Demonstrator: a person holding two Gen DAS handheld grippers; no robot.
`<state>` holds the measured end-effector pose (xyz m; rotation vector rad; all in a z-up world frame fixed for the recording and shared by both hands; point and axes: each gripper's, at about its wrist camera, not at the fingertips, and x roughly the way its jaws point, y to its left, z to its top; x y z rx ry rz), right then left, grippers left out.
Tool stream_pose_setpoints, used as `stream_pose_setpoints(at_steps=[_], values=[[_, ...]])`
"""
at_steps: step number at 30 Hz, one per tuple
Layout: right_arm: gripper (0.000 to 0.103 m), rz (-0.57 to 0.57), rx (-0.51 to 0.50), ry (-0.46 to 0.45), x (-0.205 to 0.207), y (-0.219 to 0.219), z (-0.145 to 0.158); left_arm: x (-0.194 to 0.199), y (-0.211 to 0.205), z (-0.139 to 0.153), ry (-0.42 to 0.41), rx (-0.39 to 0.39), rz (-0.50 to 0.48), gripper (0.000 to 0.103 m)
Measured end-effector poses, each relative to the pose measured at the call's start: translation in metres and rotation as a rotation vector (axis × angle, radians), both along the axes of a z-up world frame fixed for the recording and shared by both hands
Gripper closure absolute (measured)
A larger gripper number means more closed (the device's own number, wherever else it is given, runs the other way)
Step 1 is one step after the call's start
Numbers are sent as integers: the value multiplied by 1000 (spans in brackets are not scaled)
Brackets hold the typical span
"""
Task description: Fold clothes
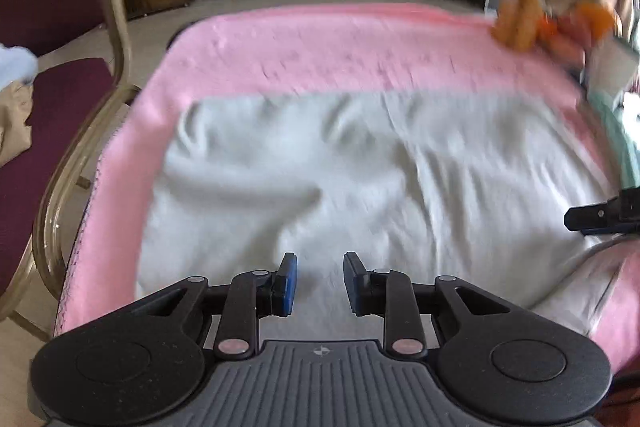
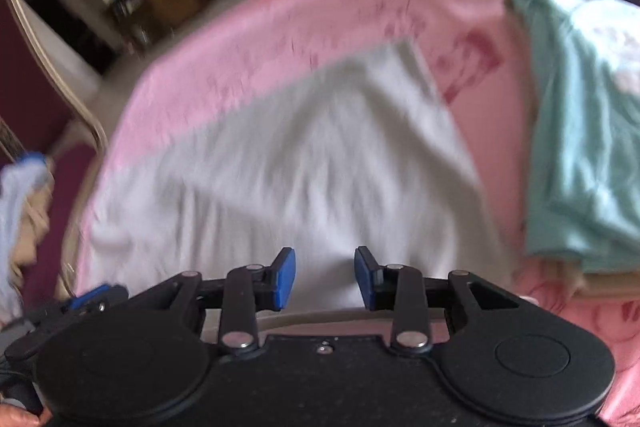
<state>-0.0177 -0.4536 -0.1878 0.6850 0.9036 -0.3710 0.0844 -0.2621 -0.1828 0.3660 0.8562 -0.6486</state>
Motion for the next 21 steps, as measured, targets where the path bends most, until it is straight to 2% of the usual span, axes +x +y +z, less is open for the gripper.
stream_pose_setpoints(at_steps=[3, 9, 11, 13, 15, 18, 21], values=[[70, 79, -26, 61, -2, 12, -2, -12, 5, -3, 13, 51, -67, 79], [70, 192, 39, 106, -43, 26, 4, -34, 40, 7, 60, 107, -152, 79], [70, 172, 75, 98, -54, 22, 7, -29, 52, 16, 86, 57, -126, 79], [70, 136, 106, 13, -61, 16, 23, -19, 61, 32, 79, -20, -76, 79], [70, 106, 105, -91, -63, 10, 47, -5, 69, 54, 38, -98, -18, 79], [70, 83, 32, -240, -58, 2, 92, 19, 77, 86, -31, -200, 58, 79], [67, 31, -72, -382, -51, -11, 129, 46, 74, 106, -90, -249, 109, 79]])
